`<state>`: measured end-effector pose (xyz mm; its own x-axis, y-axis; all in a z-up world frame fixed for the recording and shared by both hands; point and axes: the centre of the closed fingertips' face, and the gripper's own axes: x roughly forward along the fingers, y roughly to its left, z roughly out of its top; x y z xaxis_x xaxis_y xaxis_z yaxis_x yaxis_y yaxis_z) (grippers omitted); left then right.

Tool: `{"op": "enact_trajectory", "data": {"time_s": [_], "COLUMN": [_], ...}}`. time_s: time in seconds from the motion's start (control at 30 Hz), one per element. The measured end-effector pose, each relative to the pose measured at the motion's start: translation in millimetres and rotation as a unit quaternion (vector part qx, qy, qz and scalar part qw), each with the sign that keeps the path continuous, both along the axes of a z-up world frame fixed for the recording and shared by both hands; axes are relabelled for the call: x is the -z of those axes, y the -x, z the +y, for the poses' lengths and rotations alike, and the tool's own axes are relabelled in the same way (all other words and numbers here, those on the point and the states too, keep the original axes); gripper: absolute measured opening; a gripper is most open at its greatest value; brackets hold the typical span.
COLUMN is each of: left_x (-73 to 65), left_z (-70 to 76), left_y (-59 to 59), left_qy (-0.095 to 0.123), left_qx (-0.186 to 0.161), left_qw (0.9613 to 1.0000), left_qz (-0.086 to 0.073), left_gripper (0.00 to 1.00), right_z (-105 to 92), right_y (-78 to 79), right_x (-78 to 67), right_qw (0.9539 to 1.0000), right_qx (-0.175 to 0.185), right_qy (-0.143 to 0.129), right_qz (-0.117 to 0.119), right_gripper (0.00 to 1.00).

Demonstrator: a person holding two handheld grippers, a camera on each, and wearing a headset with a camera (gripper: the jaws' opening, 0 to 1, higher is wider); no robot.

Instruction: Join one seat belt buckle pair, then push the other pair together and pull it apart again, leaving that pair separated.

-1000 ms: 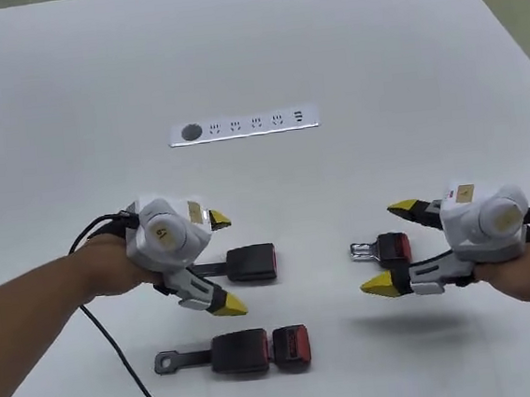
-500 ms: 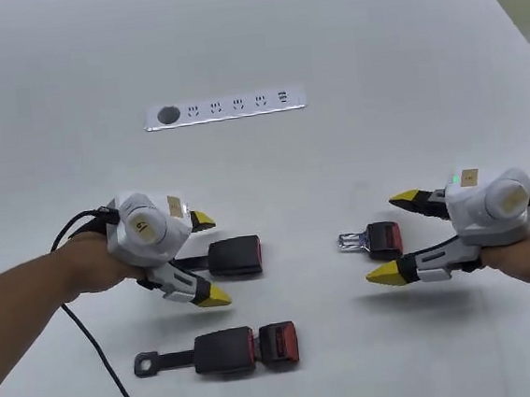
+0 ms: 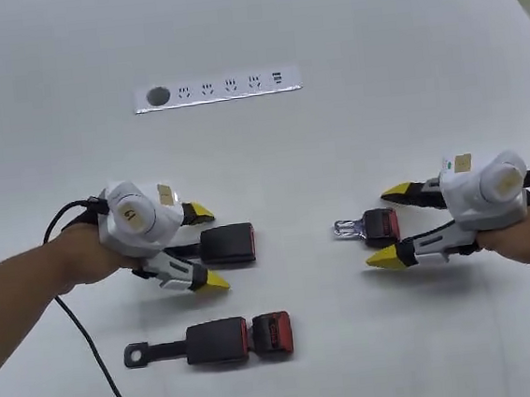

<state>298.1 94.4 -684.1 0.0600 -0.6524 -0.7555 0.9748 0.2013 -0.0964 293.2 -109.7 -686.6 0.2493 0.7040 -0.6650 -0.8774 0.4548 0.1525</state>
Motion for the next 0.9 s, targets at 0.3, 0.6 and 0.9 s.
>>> {"op": "enact_trajectory", "data": {"time_s": [0.3, 0.6, 0.9], "left_x": [-0.9, 2.0, 3.7], "left_z": [-1.6, -1.1, -4.4], "left_y": [-0.7, -1.2, 3.4], "left_qy": [0.004, -0.002, 0.000], "left_qx": [0.018, 0.028, 0.043], "left_qw": [0.9997, 0.9990, 0.9983], "left_qz": [-0.016, -0.034, -0.040], "left_gripper": [0.56, 0.40, 0.35], "right_z": [-0.7, 1.3, 6.3], "right_y": [-0.1, -4.0, -7.5], "right_x": [1.6, 1.9, 4.7], "right_qw": [0.9997, 0.9989, 0.9976], "right_qx": [-0.024, -0.041, -0.056], "right_qy": [0.006, 0.017, 0.031], "right_qz": [-0.006, -0.015, -0.027], "right_gripper": [0.53, 0.45, 0.36]}}
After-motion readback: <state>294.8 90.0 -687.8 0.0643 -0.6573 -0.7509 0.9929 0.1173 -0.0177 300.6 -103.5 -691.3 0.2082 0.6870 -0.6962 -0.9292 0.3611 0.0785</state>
